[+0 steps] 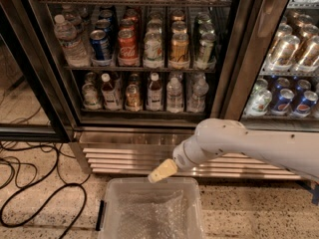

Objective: Pick water bottle from bottom shelf of fridge

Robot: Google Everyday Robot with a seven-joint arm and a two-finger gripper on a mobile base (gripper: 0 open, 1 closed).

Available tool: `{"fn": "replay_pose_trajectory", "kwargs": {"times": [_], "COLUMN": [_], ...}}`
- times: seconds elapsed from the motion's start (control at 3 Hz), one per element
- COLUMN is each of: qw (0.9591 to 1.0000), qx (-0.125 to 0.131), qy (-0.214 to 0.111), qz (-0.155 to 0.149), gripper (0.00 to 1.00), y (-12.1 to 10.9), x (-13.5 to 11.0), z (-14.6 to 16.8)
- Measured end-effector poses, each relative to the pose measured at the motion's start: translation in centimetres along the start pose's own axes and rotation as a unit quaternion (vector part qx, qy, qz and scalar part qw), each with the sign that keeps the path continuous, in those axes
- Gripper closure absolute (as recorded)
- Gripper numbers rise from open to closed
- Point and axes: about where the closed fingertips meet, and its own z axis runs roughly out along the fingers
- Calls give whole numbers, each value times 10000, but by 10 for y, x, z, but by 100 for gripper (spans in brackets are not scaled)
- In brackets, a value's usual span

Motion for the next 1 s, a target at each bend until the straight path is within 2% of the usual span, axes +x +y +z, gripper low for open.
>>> {"fn": "replay_pose_trajectory", "kwargs": {"times": [0.33, 0.67, 1.0], "qw": [9972, 9933, 9934], "qx": [431, 506, 506], "qy": [-317, -594, -594], "qz": [530, 847, 846], "gripper": [0, 0, 0], "y": [-27, -33, -33], "x": [-14, -29, -29], "z": [26, 26, 26]}}
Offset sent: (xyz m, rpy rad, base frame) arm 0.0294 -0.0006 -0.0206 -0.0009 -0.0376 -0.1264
